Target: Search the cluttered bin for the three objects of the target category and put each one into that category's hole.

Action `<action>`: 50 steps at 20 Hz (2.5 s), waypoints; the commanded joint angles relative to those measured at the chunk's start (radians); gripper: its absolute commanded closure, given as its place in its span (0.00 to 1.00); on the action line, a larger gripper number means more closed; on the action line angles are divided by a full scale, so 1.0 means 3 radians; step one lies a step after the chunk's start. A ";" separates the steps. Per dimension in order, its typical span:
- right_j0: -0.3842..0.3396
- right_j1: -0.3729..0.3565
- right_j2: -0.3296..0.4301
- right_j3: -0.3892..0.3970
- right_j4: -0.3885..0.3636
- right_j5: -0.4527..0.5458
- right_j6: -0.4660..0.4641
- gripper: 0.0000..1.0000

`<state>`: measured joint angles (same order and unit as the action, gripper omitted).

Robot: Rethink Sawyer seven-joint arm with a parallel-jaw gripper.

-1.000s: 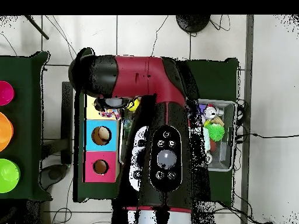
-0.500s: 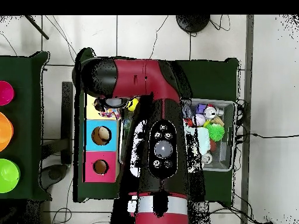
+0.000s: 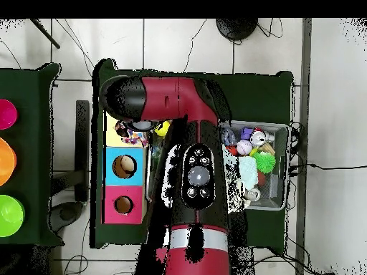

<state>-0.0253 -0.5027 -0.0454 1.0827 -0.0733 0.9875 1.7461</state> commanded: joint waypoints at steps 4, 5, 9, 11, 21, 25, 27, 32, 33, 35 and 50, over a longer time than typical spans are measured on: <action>-0.0016 0.0154 0.0276 0.0244 -0.0123 -0.0273 0.0007 1.00; -0.0011 0.0154 0.0273 0.0241 -0.0121 -0.0270 0.0010 1.00; -0.0001 0.0153 0.0268 0.0245 -0.0112 -0.0265 0.0025 1.00; 0.0003 0.0146 0.0269 0.0262 -0.0105 -0.0271 0.0036 1.00; 0.0070 0.0113 0.0276 0.0376 -0.0056 -0.0315 0.0167 1.00; 0.0091 0.0105 0.0270 0.0412 -0.0044 -0.0340 0.0202 1.00; 0.0098 0.0107 0.0271 0.0424 -0.0038 -0.0353 0.0213 1.00; 0.0109 0.0108 0.0266 0.0466 -0.0032 -0.0400 0.0233 1.00; 0.0115 0.0114 0.0261 0.0476 -0.0034 -0.0425 0.0248 1.00; 0.0121 0.0120 0.0255 0.0496 -0.0040 -0.0464 0.0261 1.00; 0.0196 0.0173 0.0230 0.0677 -0.0006 -0.0735 0.0408 1.00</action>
<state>0.0341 -0.4814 -0.0402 1.1504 -0.0792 0.8245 1.7461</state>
